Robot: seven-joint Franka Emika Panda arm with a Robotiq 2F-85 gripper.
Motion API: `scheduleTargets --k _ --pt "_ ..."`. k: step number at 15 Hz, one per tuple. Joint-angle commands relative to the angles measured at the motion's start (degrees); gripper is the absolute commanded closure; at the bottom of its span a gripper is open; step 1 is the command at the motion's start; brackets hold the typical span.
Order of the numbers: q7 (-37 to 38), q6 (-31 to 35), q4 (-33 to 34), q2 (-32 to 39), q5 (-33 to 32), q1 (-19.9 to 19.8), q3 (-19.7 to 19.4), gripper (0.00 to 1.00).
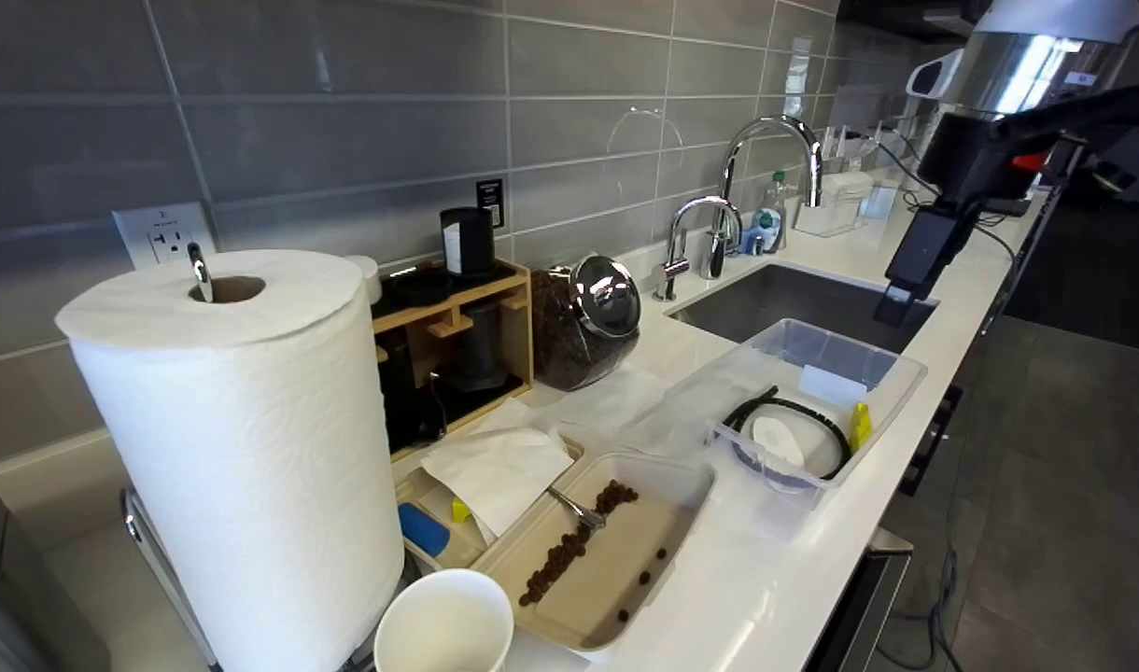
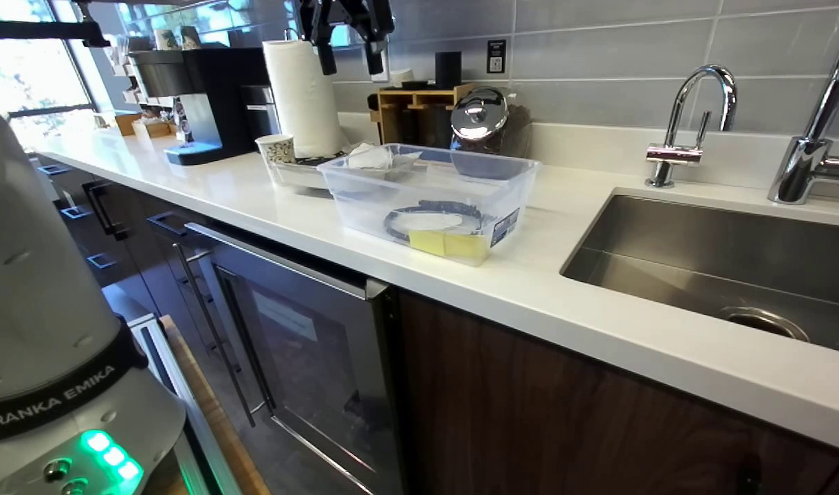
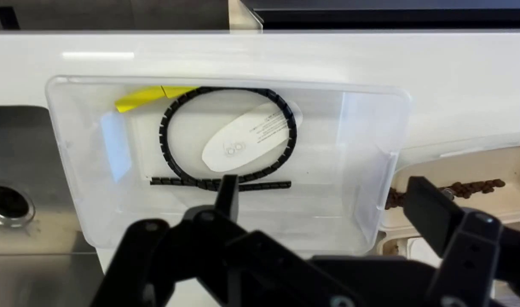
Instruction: Pick up the white oval shaped paper from the tote and place it on the counter
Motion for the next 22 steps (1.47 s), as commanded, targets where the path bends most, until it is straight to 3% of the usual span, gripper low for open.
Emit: scheduleTargets --k 1,4,5,12,17,22 --pt "-2.7 4.8 -1.8 3.0 2.0 2.8 -0.9 0.0" --pt "-2.9 9.4 -3.4 6.2 2.5 3.6 -0.6 0.0" --pt "-1.9 6.3 -2.3 4.0 1.4 2.9 -0.3 0.0" --pt "-2.1 8.3 -2.7 6.5 1.6 3.1 -0.3 0.0" --pt "9.7 12.3 -0.9 13.2 1.2 0.4 1.7 0.0" --pt "14.1 23.4 -0.1 21.0 -4.2 -2.8 2.0 0.0"
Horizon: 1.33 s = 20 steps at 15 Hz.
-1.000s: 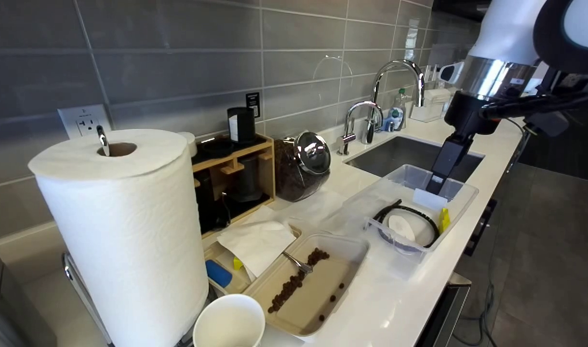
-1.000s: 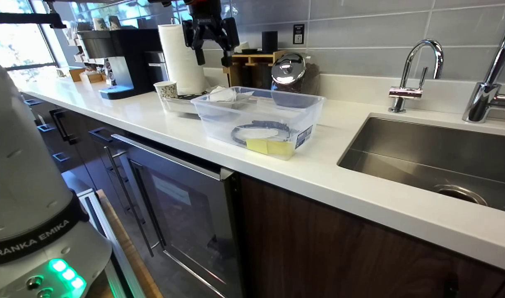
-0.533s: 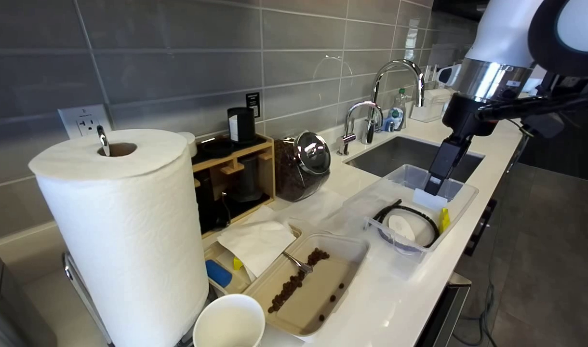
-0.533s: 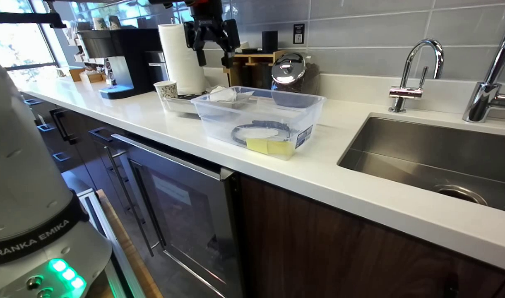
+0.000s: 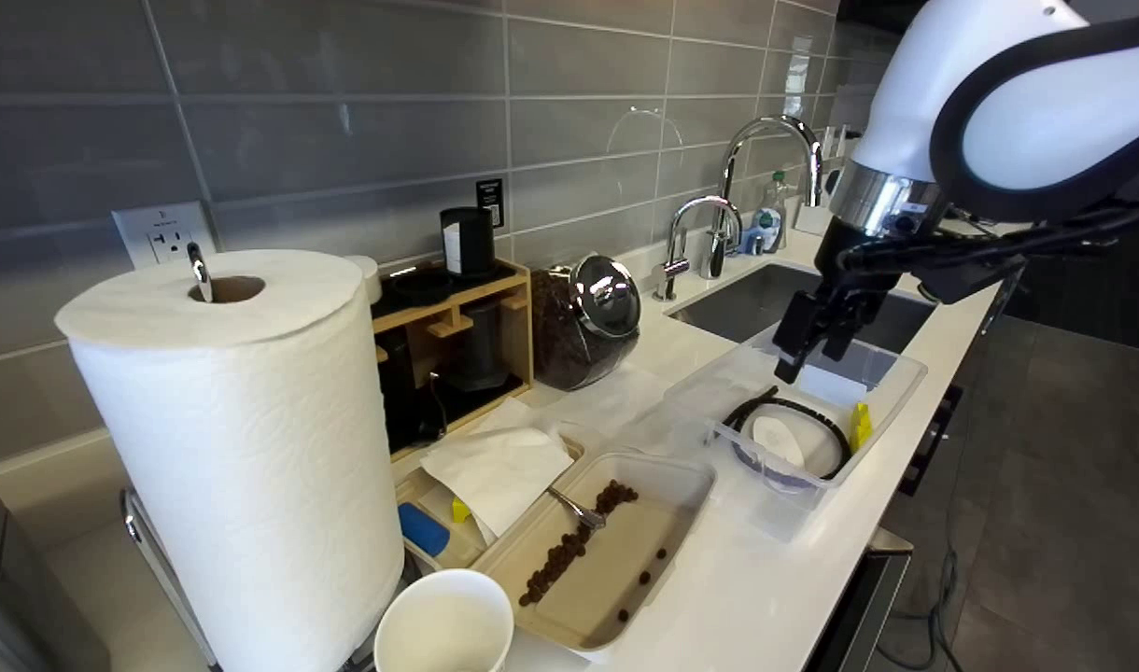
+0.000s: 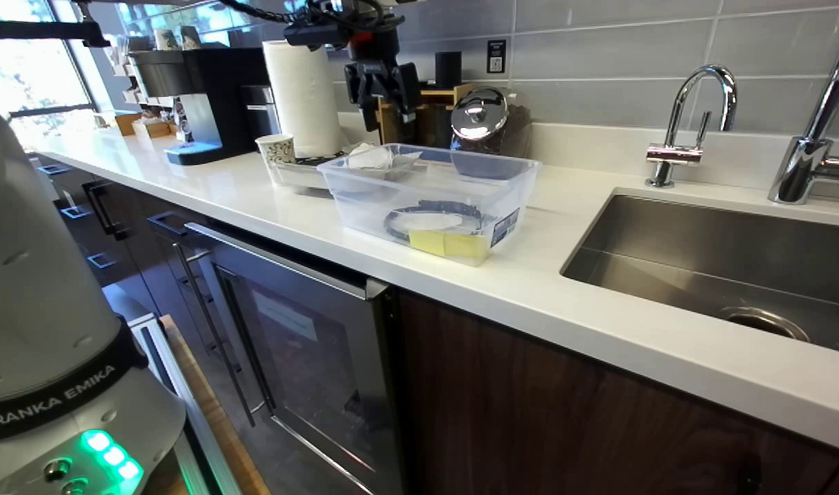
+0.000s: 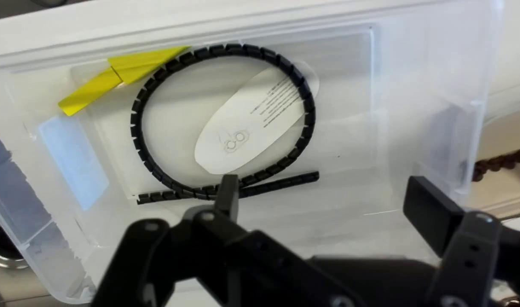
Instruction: Pick up the white oval shaped paper from the tote and place it on the counter
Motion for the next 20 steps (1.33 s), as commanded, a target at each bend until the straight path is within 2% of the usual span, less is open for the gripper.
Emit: scheduleTargets --k 1,11,13,15,16,20 --pt "2.1 6.8 1.7 6.8 -4.5 -2.7 0.2 0.0" --pt "-11.1 17.7 2.2 18.4 -1.5 -3.2 -4.4 0.0" --pt "-15.2 18.9 2.1 20.0 1.5 -3.1 -4.9 0.0" --pt "-20.6 17.9 2.6 21.5 8.3 -3.0 -4.8 0.0" --pt "-15.7 17.8 1.4 19.2 3.2 -3.3 -4.5 0.0" --pt "-19.0 17.8 2.1 20.9 6.7 -3.5 -4.3 0.0"
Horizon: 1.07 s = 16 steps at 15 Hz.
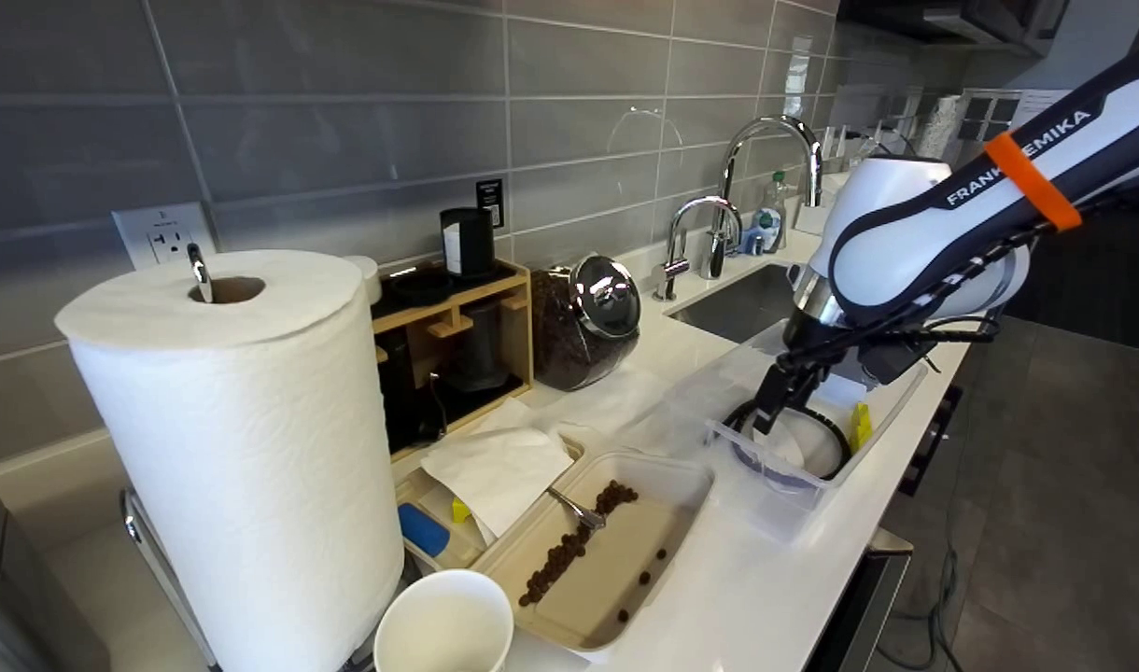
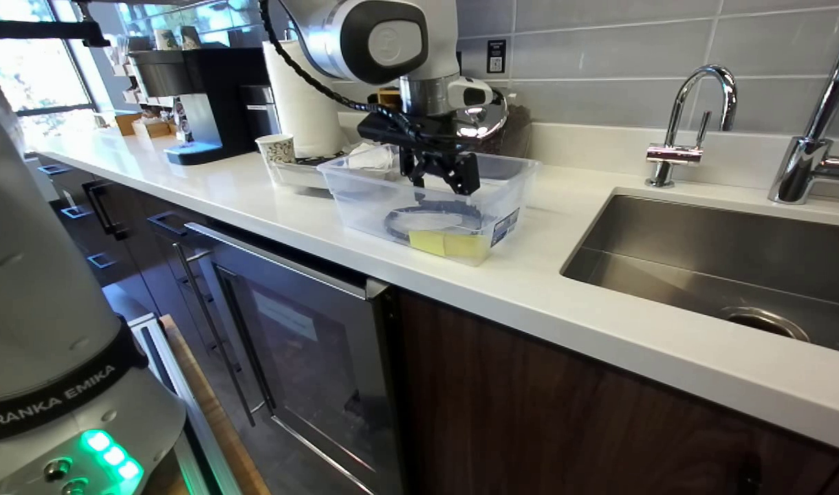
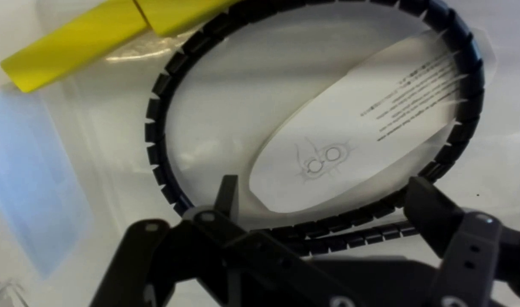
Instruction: Pick up the white oval shaped paper from the tote and place it on the counter
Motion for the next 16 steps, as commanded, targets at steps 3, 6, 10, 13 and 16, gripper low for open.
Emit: scheduleTargets --k 3,6,10,13,16 --pt "-0.9 0.9 0.3 0.7 0.2 -0.3 0.3 0.0" --pt "-3.6 1.1 1.0 2.0 1.4 -0.4 0.4 0.0" --pt "-5.9 2.1 1.4 3.7 3.0 -0.7 0.6 0.0" --pt "-1.2 2.2 1.5 4.7 2.6 -0.5 0.8 0.0" --pt "4.2 2.6 1.8 5.4 2.1 -0.3 0.9 0.0"
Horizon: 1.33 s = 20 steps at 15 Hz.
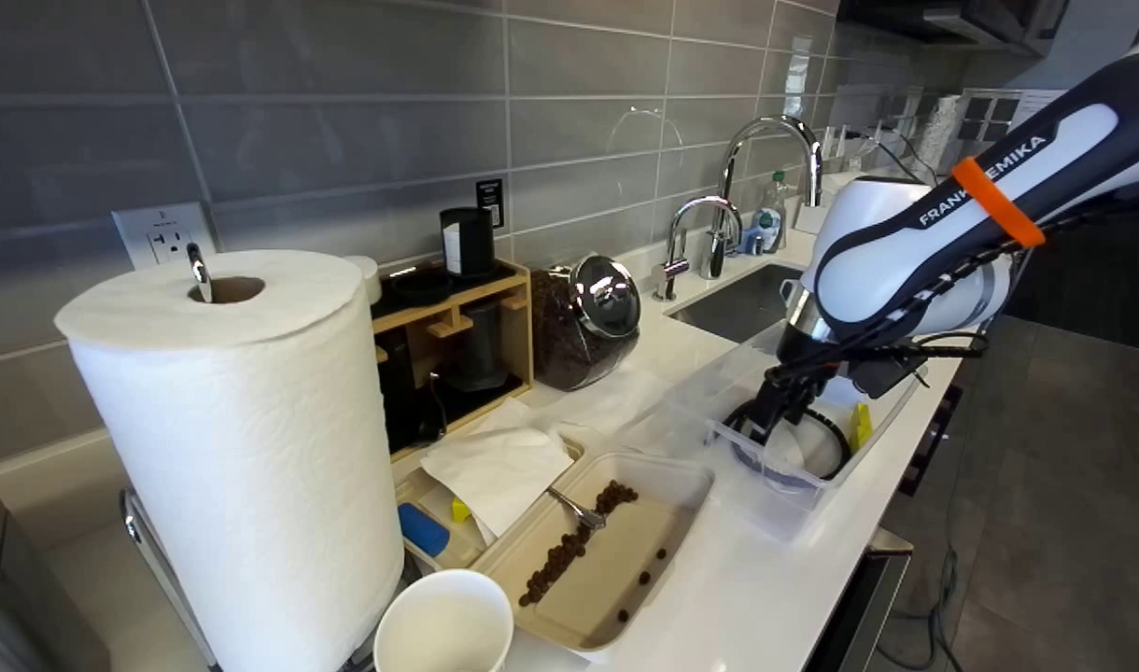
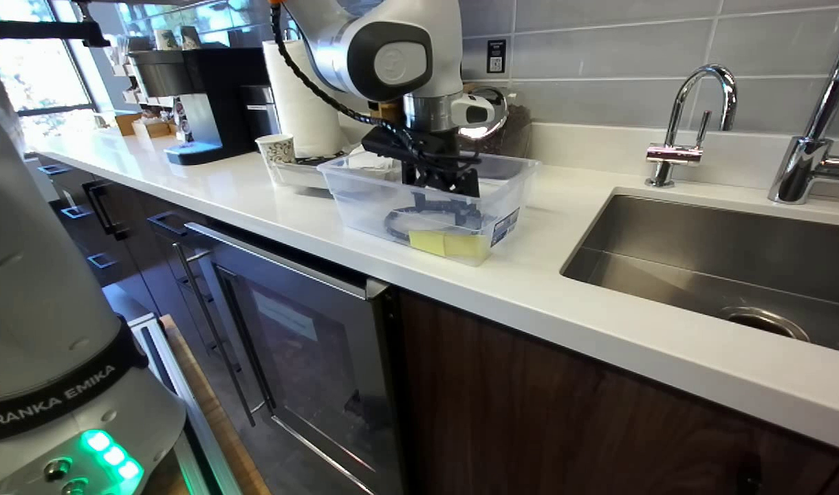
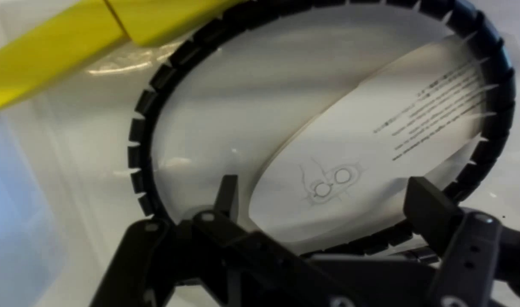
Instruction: Pick up the white oval shaped paper from the tote and place it on the counter
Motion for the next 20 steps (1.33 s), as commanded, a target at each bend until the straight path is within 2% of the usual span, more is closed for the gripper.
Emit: scheduleTargets --k 1,6,12,17,20 --pt "6.4 1.1 1.1 1.8 0.5 0.0 0.8 0.0" --pt "17.2 0.0 2.1 2.4 -3.6 0.8 0.4 0.0" --pt "30.1 -2.7 2.7 2.6 -12.7 1.5 -0.9 0.0" --pt "29.9 -2.9 2.7 4.0 -8.2 1.4 0.7 0.0" --pt "30.8 -2.7 2.7 4.8 -8.5 1.7 0.9 0.0"
